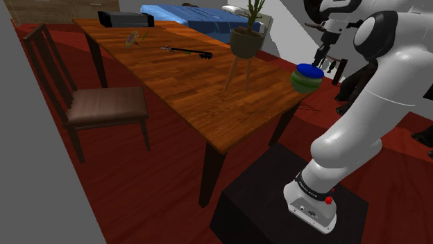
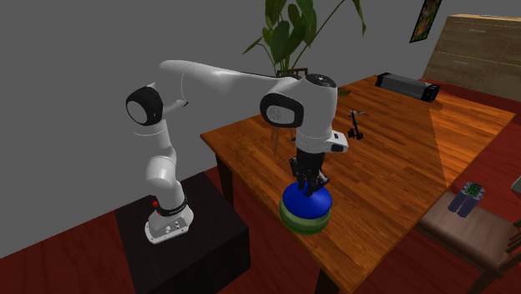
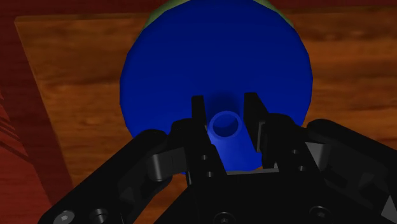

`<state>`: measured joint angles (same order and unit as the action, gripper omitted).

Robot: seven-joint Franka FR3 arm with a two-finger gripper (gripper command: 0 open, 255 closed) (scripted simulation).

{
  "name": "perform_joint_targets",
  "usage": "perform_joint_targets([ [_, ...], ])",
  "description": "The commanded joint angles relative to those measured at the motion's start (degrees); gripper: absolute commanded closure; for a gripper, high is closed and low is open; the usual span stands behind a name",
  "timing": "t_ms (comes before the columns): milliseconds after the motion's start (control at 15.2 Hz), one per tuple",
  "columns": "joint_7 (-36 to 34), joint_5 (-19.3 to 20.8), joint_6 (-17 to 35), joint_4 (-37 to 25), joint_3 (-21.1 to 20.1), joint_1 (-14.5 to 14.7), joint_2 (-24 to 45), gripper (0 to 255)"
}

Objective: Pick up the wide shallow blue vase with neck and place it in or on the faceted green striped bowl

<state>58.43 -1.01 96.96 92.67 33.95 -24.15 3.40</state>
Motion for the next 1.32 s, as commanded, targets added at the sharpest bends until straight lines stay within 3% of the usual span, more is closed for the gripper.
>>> perform_joint_targets([
  [0,0.0,0.0,0.4,0.4,0.0,0.0,0.0,255],
  [396,0.0,0.0,0.4,0.4,0.0,0.0,0.0,255],
  [462,0.0,0.0,0.4,0.4,0.0,0.0,0.0,0],
  [792,0.0,0.0,0.4,0.4,0.0,0.0,0.0,0],
  [1056,0.7,-1.0,-7.4,-8.9,0.3,-0.6,1.7,0],
  [1254,0.7,-1.0,-7.4,-8.9,0.3,-0.6,1.7,0],
])
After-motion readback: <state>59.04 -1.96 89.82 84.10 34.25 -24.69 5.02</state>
